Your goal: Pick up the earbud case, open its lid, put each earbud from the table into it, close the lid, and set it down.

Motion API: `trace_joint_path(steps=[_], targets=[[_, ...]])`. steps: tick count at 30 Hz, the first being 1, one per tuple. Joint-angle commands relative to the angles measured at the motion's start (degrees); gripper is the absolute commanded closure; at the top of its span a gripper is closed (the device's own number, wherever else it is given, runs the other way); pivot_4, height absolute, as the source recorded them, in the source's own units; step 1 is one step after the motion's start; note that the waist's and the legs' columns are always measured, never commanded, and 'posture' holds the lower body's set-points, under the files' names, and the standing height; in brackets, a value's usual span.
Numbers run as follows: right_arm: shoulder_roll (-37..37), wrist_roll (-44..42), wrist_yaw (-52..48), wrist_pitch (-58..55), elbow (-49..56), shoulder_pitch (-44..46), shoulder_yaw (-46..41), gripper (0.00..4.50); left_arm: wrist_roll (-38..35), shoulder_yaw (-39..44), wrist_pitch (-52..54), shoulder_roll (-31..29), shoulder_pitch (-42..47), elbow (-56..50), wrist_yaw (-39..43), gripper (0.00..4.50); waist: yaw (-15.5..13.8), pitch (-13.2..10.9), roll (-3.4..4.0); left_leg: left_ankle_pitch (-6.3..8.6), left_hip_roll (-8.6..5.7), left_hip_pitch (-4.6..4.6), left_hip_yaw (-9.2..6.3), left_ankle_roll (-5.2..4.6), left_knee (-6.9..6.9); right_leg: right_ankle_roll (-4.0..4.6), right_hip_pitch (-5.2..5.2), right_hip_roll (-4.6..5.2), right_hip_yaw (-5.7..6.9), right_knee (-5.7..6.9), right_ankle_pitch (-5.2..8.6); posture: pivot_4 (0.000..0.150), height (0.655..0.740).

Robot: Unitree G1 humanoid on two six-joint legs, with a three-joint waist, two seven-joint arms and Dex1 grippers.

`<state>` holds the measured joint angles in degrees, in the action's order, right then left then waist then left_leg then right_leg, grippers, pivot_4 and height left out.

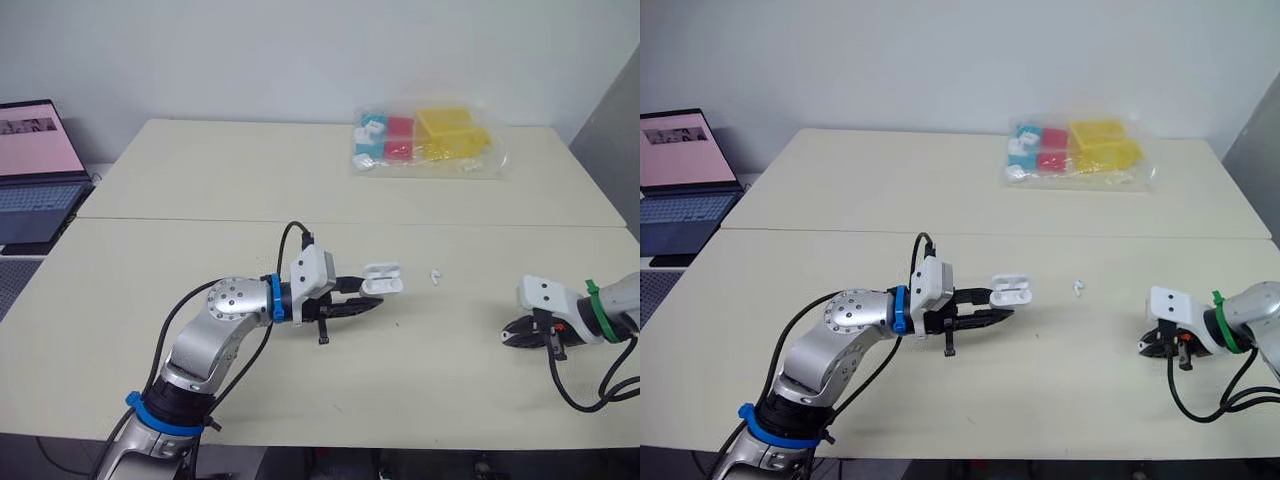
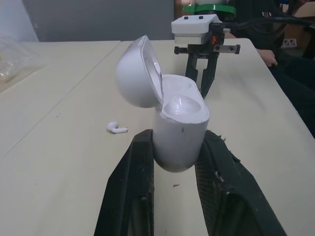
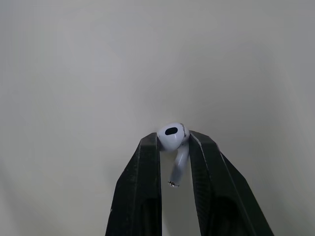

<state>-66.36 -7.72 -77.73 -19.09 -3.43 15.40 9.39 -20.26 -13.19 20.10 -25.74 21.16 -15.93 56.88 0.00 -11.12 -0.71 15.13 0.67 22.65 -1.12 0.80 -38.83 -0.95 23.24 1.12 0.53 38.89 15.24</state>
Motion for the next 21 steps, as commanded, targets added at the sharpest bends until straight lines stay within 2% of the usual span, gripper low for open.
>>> trace_joint_path(steps=[1,8,16,21], targets=[[-0.4,0.9,-1.9,0.1,-0.9,0.7,0.4,3.01,-0.9,0.4,0.2,-0.1,-0.2,-2.9,-0.6,3.72,0.0,0.0,0.0,0.0,0.0,0.0,0.0,0.0,0.0,0.0,0.0,0.0,0.0,0.0,0.0,0.15,0.74],[-1.1,-0.1,-2.5,0.3,0.8,0.7,-1.8,0.67,-0.8,0.3,0.3,-0.1,-0.9,-3.2,-0.9,3.72,0.1,0.0,0.0,0.0,0.01,-0.08,0.04,0.0,-0.02,0.01,-0.04,0.01,-0.04,0.02,-0.03,0.15,0.74],[-6.3,-7.5,-2.6,-9.8,14.2,-5.8,-11.5,0.63,0.1,0.2,-1.0,0.2,-1.2,-2.1,-1.5,3.72,0.0,0.0,0.05,0.0,0.03,-0.06,0.02,0.0,0.01,0.04,-0.03,0.01,-0.03,0.02,-0.02,0.15,0.74],[-7.0,-0.9,4.9,-18.9,22.0,-4.6,-6.0,0.63,2.6,-1.1,-3.4,1.0,-0.8,-0.6,-2.2,3.72,0.0,0.0,0.04,0.0,0.03,-0.07,0.01,0.0,0.0,0.03,-0.03,0.02,-0.02,0.03,-0.02,0.15,0.74]])
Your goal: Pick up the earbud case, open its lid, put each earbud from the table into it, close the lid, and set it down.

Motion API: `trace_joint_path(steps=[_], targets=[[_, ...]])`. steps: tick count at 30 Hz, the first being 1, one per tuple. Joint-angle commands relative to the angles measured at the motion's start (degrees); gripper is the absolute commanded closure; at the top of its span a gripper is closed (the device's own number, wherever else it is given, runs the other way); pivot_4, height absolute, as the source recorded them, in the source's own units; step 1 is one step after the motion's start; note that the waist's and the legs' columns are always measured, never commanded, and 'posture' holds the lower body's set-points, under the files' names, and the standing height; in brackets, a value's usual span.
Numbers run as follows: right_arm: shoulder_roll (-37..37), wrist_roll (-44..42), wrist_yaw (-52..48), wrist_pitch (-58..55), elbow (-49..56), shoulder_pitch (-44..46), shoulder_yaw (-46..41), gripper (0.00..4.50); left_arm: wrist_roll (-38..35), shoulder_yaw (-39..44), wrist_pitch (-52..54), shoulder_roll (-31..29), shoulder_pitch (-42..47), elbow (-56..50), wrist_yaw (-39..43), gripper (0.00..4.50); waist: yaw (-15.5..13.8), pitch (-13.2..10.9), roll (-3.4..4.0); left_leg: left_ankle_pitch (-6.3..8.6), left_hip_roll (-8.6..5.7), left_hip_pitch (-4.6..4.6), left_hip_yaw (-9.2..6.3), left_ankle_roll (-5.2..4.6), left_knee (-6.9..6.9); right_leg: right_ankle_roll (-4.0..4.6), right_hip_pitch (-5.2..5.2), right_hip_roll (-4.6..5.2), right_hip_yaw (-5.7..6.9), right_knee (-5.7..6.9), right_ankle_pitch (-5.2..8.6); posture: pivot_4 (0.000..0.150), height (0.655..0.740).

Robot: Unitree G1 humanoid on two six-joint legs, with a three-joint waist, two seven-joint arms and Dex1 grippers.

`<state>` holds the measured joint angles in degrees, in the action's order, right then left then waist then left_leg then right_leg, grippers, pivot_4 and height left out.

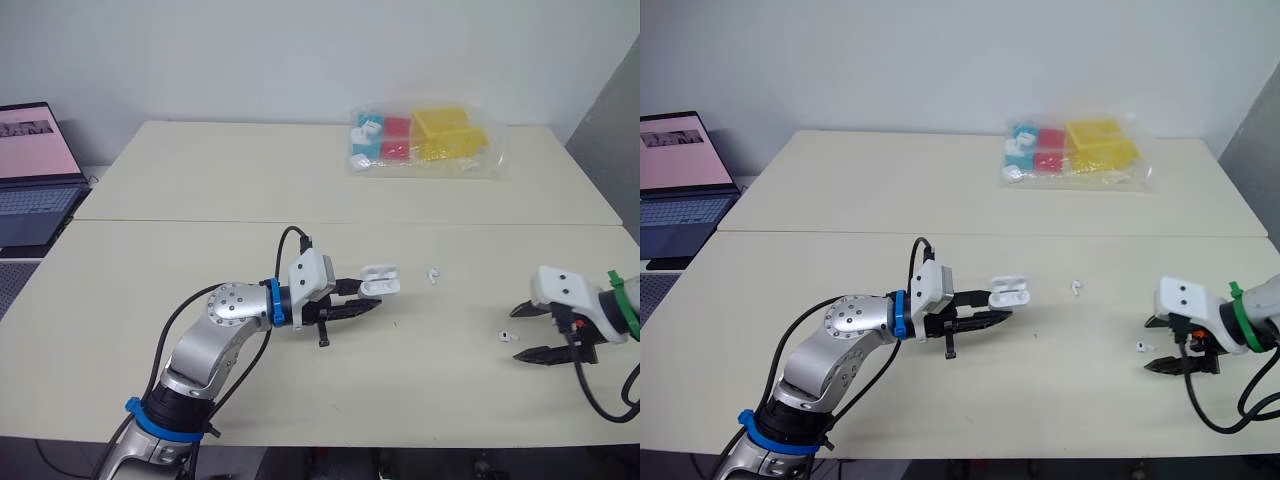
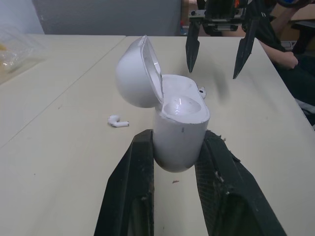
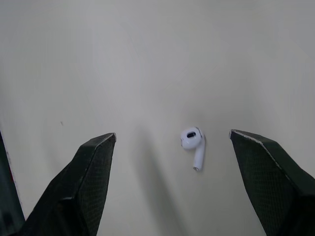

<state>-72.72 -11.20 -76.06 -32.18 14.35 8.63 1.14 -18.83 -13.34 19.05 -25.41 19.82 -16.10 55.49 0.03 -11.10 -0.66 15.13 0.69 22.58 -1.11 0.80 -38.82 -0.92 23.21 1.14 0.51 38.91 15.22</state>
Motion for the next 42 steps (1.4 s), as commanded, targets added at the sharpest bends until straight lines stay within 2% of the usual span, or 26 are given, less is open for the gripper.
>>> trace_joint_path(steps=[1,9,19,28,32,39,42], targets=[[-0.4,2.6,3.6,-7.3,5.1,2.9,3.0,0.63,1.5,-1.1,-2.7,0.8,0.6,-0.2,-1.0,3.72,0.1,0.0,0.01,0.0,0.0,-0.01,0.01,0.0,-0.01,0.0,0.0,0.0,-0.01,0.0,0.0,0.15,0.74],[-0.2,7.1,4.7,-14.6,6.0,9.8,12.1,0.63,5.5,-3.4,-6.8,2.4,0.3,1.8,-2.5,3.72,0.1,0.0,0.01,0.0,-0.01,0.04,0.03,0.0,0.0,-0.01,0.04,-0.01,-0.02,-0.04,-0.01,0.15,0.74],[2.3,12.3,2.3,-10.7,-0.5,16.6,19.6,0.63,6.8,-4.0,-7.9,3.7,0.2,3.1,-4.1,3.72,0.1,0.0,0.01,0.0,-0.01,0.02,0.03,0.0,0.0,-0.01,0.04,0.0,-0.01,-0.03,-0.01,0.15,0.74],[4.1,13.7,1.0,-10.5,-2.2,18.2,21.4,0.63,7.0,-4.3,-7.8,3.8,-0.5,2.7,-4.9,3.72,0.1,0.0,0.01,0.0,-0.02,0.06,0.0,0.0,0.0,0.01,0.04,0.01,0.01,-0.03,0.0,0.15,0.74],[4.2,14.3,0.6,-10.0,-2.4,18.0,21.3,1.54,7.0,-4.4,-7.8,3.8,-0.5,2.8,-5.0,3.72,0.1,0.0,0.01,0.0,-0.01,0.05,-0.02,0.0,0.0,0.01,0.04,0.01,0.03,-0.03,0.0,0.15,0.74],[4.5,14.4,0.2,-10.3,-1.9,17.7,20.9,4.07,7.1,-4.3,-7.9,3.7,-0.4,3.2,-4.9,3.72,0.1,0.0,0.0,0.0,-0.01,0.05,-0.02,0.0,0.0,0.01,0.04,0.01,0.03,-0.03,-0.01,0.15,0.74],[4.7,14.1,0.1,-10.5,-1.5,17.8,20.6,4.07,7.0,-4.2,-7.9,3.7,-0.3,3.4,-4.9,3.72,0.1,0.0,0.01,0.0,-0.01,0.05,-0.02,0.0,0.0,0.01,0.04,0.01,0.03,-0.03,-0.01,0.15,0.74]])
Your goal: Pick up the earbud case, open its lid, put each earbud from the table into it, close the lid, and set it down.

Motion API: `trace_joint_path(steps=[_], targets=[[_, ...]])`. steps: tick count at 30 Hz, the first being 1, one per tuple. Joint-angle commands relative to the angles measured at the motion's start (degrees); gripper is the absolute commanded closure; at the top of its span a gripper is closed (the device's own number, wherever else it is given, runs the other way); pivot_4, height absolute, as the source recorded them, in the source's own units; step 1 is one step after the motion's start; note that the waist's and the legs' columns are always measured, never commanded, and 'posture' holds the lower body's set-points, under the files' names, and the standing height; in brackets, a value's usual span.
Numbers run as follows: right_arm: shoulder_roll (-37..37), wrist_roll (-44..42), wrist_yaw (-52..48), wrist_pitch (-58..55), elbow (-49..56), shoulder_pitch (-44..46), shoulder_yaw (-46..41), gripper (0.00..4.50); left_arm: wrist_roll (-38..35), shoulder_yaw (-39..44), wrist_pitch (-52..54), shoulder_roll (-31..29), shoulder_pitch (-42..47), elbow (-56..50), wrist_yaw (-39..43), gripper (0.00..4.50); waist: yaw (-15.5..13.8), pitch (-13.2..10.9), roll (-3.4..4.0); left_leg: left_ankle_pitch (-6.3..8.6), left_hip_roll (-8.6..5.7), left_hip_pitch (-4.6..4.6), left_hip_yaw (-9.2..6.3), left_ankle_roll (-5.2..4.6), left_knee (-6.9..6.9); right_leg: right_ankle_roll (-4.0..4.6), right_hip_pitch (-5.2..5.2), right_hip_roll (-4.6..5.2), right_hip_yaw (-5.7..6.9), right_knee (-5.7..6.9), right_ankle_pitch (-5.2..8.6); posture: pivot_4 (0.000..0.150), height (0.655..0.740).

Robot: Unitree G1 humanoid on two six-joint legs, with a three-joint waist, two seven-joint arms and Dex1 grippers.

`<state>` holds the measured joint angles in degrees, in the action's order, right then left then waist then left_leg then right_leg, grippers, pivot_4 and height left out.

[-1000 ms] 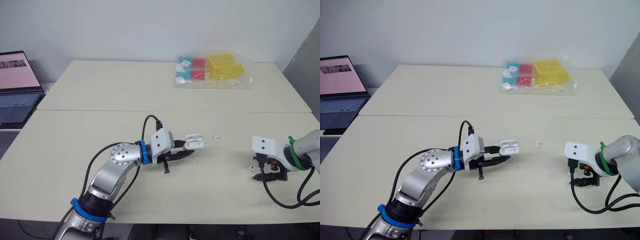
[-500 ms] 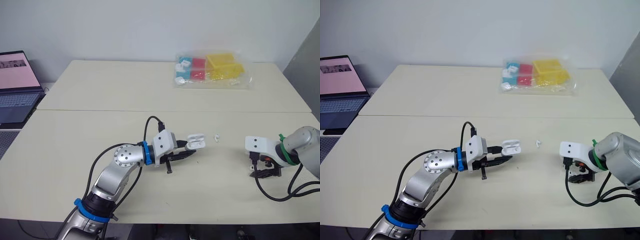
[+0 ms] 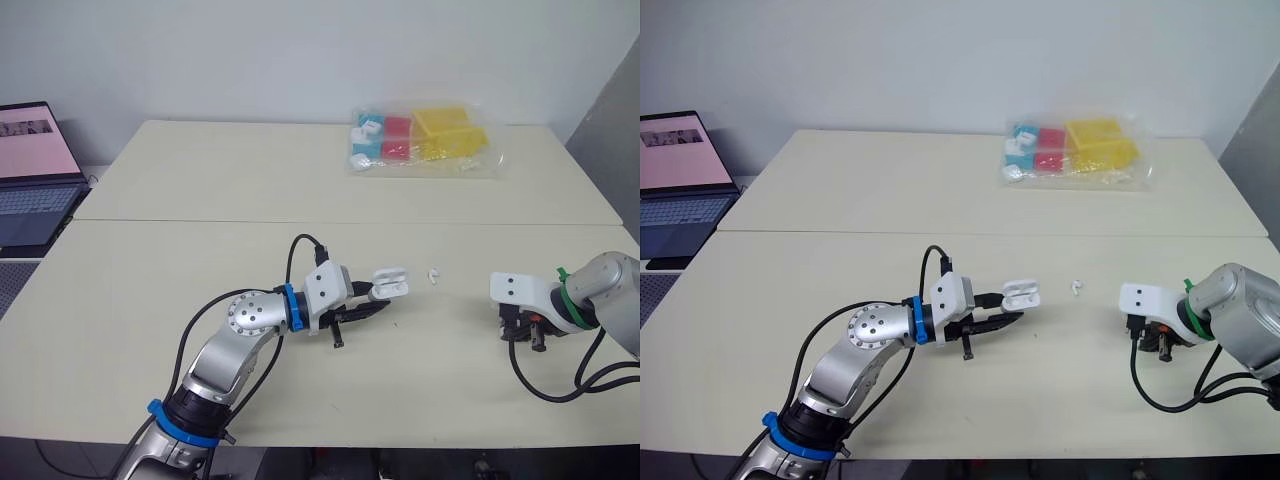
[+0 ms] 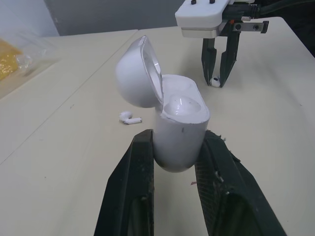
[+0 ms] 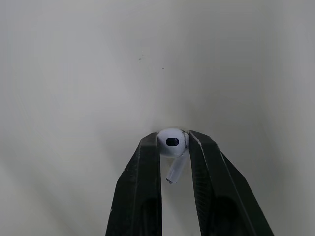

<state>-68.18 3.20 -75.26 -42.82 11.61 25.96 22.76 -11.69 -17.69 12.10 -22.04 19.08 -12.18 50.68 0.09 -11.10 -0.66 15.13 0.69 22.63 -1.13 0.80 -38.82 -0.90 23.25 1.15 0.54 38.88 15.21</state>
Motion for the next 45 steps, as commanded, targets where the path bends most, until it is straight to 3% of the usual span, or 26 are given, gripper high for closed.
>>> trace_joint_path(steps=[1,7,15,19,24,33,38,45], targets=[[0.2,-0.5,-0.7,0.1,1.4,0.6,-1.3,4.07,-0.1,0.2,-1.0,0.3,0.5,-0.4,0.0,3.72,0.0,0.0,0.0,0.0,0.0,0.0,0.0,0.0,0.0,0.0,0.0,0.0,0.0,0.0,0.0,0.15,0.74],[-0.2,-2.4,-0.4,1.4,1.1,2.4,-5.8,4.07,-1.3,1.4,-0.5,0.7,1.7,0.8,-0.1,3.72,0.0,0.0,0.0,0.0,0.0,0.0,0.0,0.0,0.0,0.0,0.0,0.0,0.01,0.0,0.0,0.15,0.74],[3.3,-13.3,1.9,-1.3,5.5,5.5,-19.9,4.07,-5.4,5.0,2.2,3.3,3.5,2.1,-1.8,3.72,0.0,0.0,0.0,0.0,0.01,0.02,-0.03,0.0,0.01,0.03,0.0,0.0,0.02,0.0,-0.02,0.15,0.74],[12.0,-23.7,6.4,-3.1,9.0,6.7,-30.6,4.07,-7.8,7.5,3.1,5.5,5.7,3.3,-3.3,3.72,0.0,0.0,-0.02,0.0,0.0,0.06,-0.07,0.0,-0.01,0.06,0.0,0.0,0.05,0.01,-0.04,0.15,0.74],[21.2,-31.2,15.7,-6.2,12.3,8.8,-37.5,4.07,-8.2,8.0,3.0,6.0,6.8,4.5,-2.6,3.72,0.0,0.0,-0.01,0.0,-0.03,0.06,-0.05,0.0,-0.03,0.12,-0.01,-0.01,0.02,0.04,-0.1,0.15,0.74],[31.9,-40.5,28.9,-7.6,20.0,7.8,-38.6,4.07,-9.4,9.1,6.0,5.0,9.4,5.5,-2.3,3.72,0.0,0.0,-0.02,0.0,-0.03,0.08,-0.06,-0.01,0.0,0.26,0.01,-0.02,0.03,0.04,-0.17,0.15,0.74],[37.3,-37.8,35.3,-2.2,23.2,5.2,-34.3,4.07,-10.4,9.6,7.6,4.5,10.1,5.1,-1.9,3.72,0.0,0.0,-0.01,0.0,-0.03,0.09,-0.09,-0.01,0.0,0.09,0.02,-0.06,0.05,0.06,-0.08,0.15,0.74],[42.0,-26.7,37.5,15.0,22.0,-0.9,-24.0,4.07,-11.2,9.7,8.6,3.9,9.7,4.6,-1.0,3.72,0.1,0.0,-0.02,0.0,-0.04,0.13,-0.06,-0.01,0.03,0.09,0.08,-0.05,0.03,0.03,-0.07,0.15,0.74]])
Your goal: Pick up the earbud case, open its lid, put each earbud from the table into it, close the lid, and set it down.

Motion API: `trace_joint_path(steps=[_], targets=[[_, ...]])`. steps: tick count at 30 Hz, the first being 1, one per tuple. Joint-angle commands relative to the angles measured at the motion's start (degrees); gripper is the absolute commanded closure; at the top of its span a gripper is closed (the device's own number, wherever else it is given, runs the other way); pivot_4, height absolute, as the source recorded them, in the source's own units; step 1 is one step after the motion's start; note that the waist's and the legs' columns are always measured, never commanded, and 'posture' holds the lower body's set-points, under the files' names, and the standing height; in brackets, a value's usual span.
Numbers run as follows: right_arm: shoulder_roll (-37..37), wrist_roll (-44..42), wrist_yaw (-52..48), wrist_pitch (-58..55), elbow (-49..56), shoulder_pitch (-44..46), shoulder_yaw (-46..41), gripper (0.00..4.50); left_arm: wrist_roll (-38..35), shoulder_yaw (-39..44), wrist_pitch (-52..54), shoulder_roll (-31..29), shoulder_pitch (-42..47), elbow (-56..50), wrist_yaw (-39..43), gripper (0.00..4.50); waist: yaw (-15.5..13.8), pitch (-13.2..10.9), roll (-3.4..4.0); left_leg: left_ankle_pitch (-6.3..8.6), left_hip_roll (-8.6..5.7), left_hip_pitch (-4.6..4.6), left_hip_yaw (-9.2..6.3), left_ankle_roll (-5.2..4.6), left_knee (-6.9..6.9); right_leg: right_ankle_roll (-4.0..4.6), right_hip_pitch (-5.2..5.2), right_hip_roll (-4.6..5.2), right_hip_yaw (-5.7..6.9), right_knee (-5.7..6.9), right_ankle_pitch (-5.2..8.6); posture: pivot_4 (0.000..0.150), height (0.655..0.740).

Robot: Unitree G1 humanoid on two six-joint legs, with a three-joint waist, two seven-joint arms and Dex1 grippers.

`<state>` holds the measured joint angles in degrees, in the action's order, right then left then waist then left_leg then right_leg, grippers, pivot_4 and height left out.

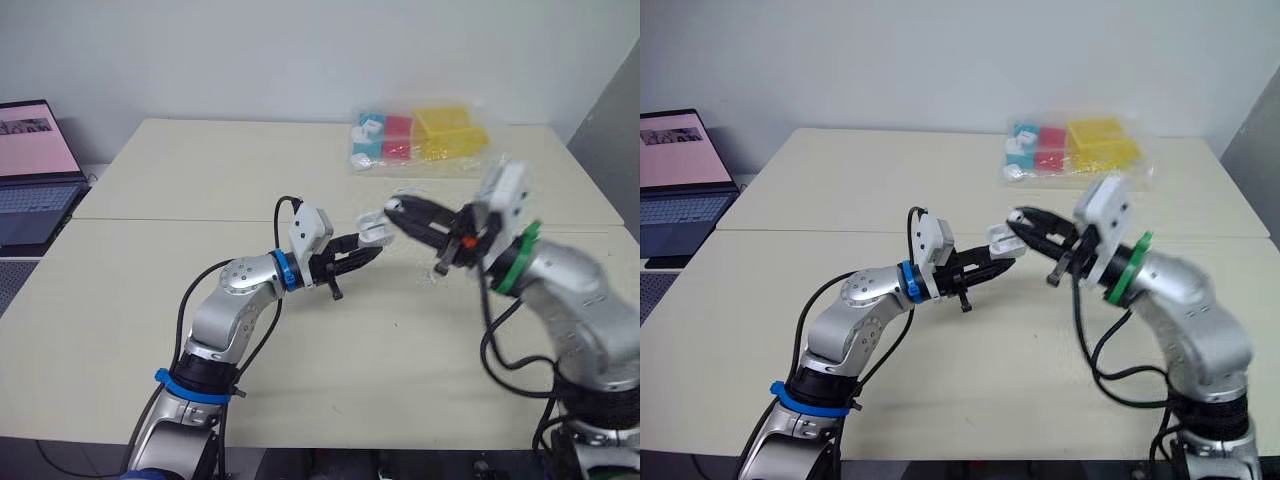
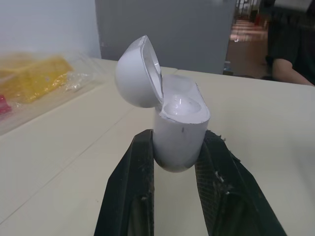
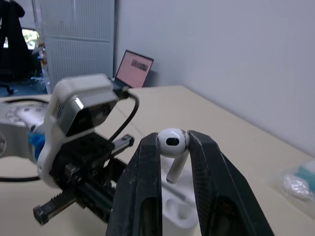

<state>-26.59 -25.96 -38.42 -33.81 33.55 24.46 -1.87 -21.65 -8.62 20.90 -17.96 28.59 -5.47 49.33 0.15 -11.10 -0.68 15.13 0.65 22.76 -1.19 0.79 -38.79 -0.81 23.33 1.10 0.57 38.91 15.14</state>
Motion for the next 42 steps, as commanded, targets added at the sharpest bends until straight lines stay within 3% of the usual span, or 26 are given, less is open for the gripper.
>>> trace_joint_path(steps=[1,9,42], targets=[[0.5,2.9,0.7,7.0,-0.5,0.4,1.0,4.07,-1.2,0.6,-0.1,-0.2,0.2,-2.2,0.4,3.72,0.0,0.0,-0.01,0.0,0.0,-0.01,0.01,0.0,-0.01,0.0,0.0,0.0,0.0,0.0,0.0,0.15,0.74],[1.2,5.1,0.5,12.9,-4.4,-1.6,2.4,4.07,-2.3,1.1,1.7,-0.3,0.2,-3.2,-0.1,3.72,0.0,0.0,0.0,0.0,0.02,-0.03,-0.02,0.0,-0.01,0.03,-0.01,-0.01,0.01,0.01,-0.02,0.15,0.74],[1.0,8.7,-0.3,19.0,-9.1,-6.7,5.2,4.07,-4.8,1.7,4.9,-0.2,0.8,-5.7,-1.4,3.72,0.0,0.0,-0.01,0.0,0.02,-0.03,-0.02,0.0,-0.01,-0.01,-0.01,0.0,0.0,0.01,0.01,0.15,0.74]])
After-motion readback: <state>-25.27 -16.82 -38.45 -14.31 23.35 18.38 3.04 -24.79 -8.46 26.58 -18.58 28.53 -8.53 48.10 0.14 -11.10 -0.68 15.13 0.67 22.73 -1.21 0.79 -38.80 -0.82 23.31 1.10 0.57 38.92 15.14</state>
